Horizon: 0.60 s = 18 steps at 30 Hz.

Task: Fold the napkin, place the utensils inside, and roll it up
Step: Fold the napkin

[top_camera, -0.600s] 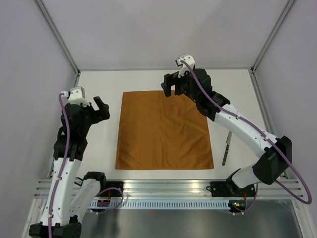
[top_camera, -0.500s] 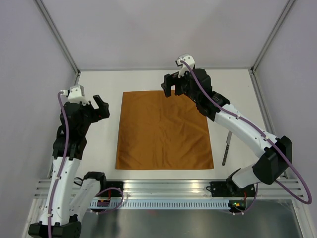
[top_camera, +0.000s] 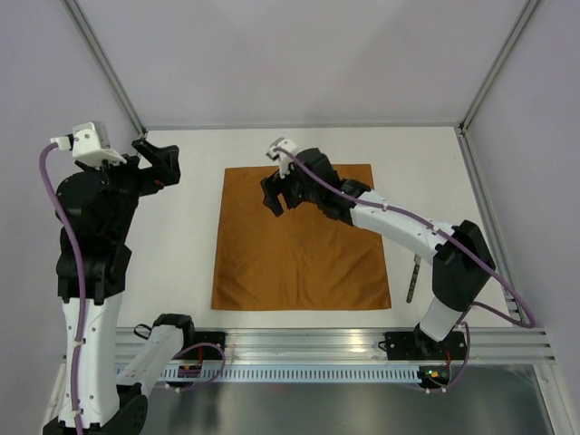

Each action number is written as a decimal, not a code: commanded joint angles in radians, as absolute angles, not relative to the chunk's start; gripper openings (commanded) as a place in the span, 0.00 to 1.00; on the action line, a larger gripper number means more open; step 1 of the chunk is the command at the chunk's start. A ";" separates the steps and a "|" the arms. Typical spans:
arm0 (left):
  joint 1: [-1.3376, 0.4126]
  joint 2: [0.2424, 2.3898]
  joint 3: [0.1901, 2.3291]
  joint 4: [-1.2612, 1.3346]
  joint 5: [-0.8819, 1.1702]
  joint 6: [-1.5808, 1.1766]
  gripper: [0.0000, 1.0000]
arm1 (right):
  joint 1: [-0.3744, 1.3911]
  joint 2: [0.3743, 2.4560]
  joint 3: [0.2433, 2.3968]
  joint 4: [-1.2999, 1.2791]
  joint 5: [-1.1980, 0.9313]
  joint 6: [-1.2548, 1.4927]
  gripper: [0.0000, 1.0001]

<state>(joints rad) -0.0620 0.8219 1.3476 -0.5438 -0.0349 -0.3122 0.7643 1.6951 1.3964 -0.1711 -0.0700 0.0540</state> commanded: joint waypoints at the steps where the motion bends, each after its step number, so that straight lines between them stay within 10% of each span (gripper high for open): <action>1: -0.058 0.810 1.423 -0.586 -0.009 -0.356 1.00 | 0.898 1.744 1.430 -0.170 -0.101 0.031 0.84; 18: -0.057 0.778 1.416 -0.640 -0.080 -0.327 1.00 | 1.313 1.992 1.440 -0.135 -0.037 0.057 0.51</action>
